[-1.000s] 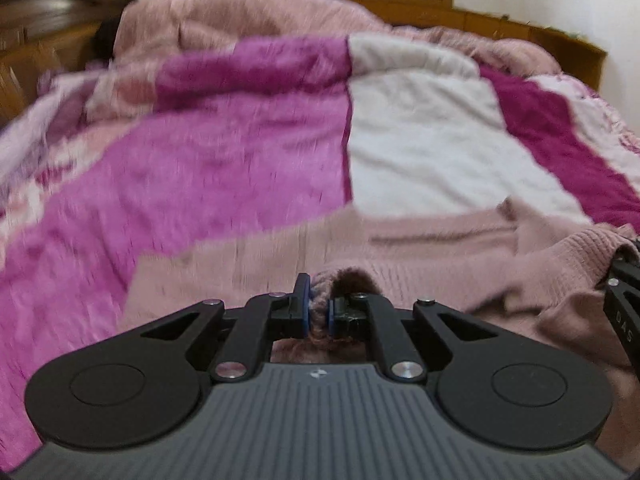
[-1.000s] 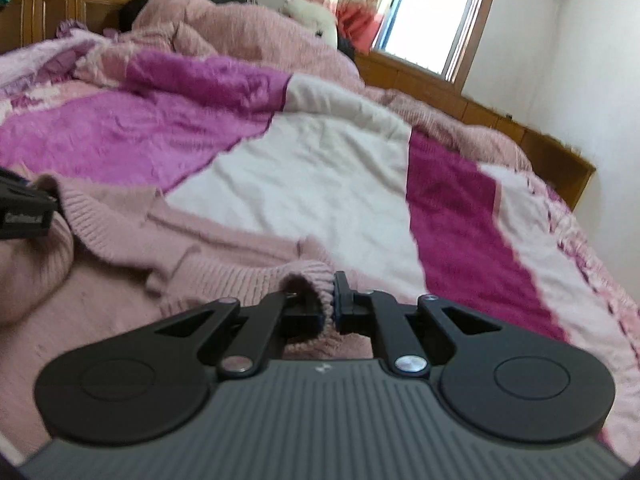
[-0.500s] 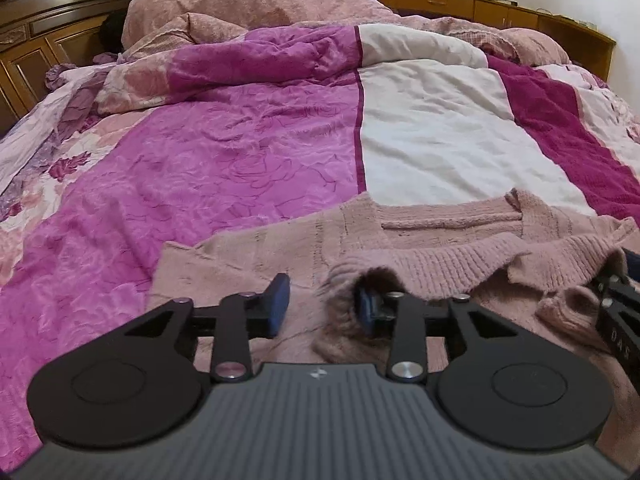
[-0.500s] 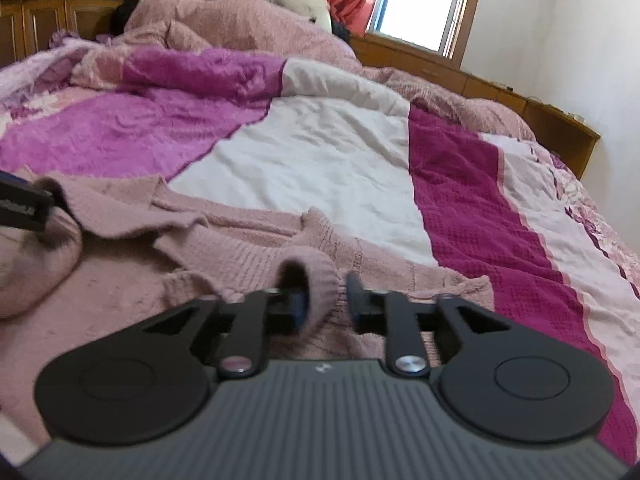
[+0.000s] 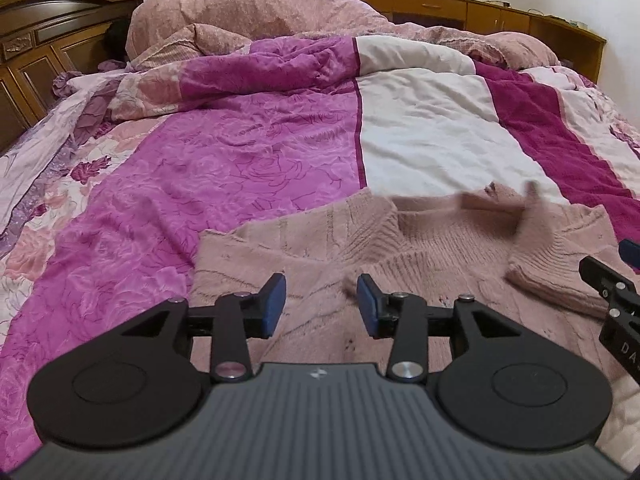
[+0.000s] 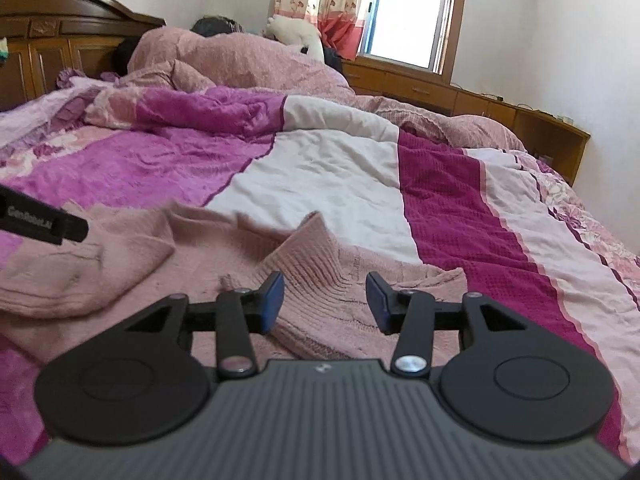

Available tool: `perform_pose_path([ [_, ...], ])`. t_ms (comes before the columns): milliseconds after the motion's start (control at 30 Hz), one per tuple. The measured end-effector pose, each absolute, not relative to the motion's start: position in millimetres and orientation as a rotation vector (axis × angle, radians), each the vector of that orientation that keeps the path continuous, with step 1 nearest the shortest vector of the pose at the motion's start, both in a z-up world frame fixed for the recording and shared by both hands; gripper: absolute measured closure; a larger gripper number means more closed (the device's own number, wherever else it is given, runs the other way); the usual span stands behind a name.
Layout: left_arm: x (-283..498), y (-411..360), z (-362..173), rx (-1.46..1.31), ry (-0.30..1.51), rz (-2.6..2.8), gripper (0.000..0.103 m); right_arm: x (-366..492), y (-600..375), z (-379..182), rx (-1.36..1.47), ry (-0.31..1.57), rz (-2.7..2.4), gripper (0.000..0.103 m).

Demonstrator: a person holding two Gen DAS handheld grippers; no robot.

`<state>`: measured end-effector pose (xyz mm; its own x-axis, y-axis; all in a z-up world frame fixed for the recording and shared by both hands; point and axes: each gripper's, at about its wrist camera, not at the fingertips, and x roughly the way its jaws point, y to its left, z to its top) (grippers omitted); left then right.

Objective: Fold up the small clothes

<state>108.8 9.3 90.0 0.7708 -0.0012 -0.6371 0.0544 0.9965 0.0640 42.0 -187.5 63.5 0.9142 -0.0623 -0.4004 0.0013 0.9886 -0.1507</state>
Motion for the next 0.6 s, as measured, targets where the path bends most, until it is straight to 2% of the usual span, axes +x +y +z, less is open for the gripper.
perform_pose_path([
  [467,65.0,10.2,86.0,0.197,0.692,-0.121,0.053,6.7,-192.6,51.6,-0.107,0.472,-0.020,0.055],
  [600,62.0,6.2,77.9,0.238,0.705,-0.172,0.047,8.5,-194.2,41.4,-0.097,0.509,-0.022,0.055],
])
